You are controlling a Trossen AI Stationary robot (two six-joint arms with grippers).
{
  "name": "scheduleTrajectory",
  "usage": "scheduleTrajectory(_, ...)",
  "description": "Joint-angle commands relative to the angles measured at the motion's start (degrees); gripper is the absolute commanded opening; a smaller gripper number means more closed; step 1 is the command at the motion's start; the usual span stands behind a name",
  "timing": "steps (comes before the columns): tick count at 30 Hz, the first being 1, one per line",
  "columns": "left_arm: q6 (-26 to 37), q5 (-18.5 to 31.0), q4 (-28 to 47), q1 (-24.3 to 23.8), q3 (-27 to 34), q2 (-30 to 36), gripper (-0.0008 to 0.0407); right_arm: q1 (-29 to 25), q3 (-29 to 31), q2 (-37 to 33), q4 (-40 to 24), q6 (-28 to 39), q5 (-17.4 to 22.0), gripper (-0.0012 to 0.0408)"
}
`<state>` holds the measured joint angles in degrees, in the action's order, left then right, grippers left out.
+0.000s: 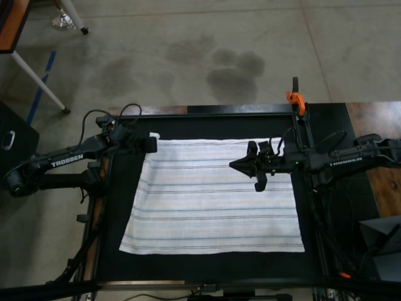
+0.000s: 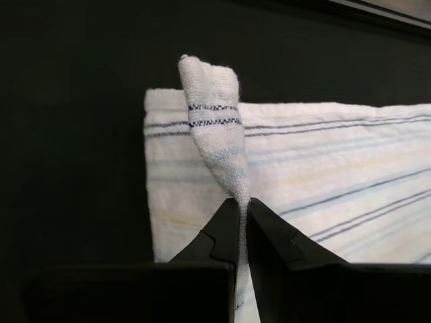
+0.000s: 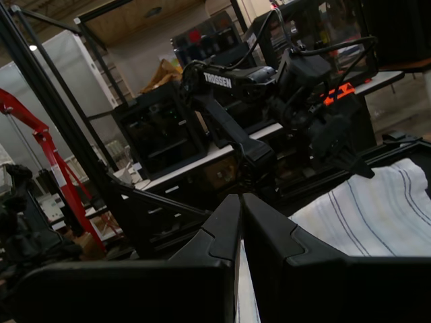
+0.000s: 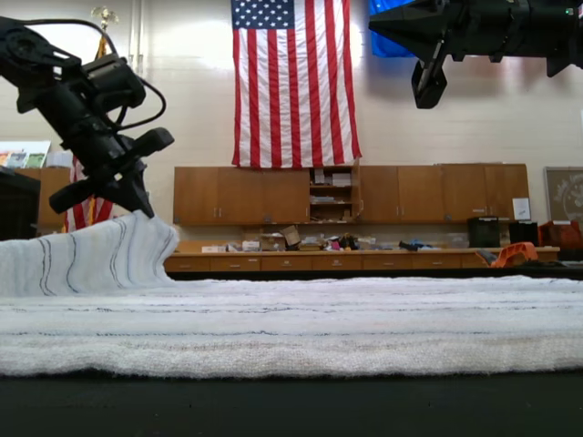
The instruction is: Fold the towel
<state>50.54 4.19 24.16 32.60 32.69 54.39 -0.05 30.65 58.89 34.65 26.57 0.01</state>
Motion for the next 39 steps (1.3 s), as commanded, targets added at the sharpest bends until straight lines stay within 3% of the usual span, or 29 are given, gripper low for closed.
scheduleTrajectory(1,1.29,0.15,-1.18,-1.20,0.81,1.03,0.0000,0.00,0.04,0.02,0.17,0.00,0.02,0.0000)
scheduleTrajectory(14,10.10,0.85,-21.29,-12.24,0.90,10.34,0.0000,0.00,0.02,0.00,0.35,0.02,0.02,0.0001)
scheduleTrajectory(19,12.87,0.81,-24.39,-15.10,2.60,16.04,0.0000,0.00,0.04,-0.04,0.37,0.00,0.02,0.0001)
scheduleTrajectory(39,11.08,0.79,-24.44,-23.69,27.93,41.90,0.0000,0.00,0.04,-2.49,0.52,-0.61,0.00,0.0001)
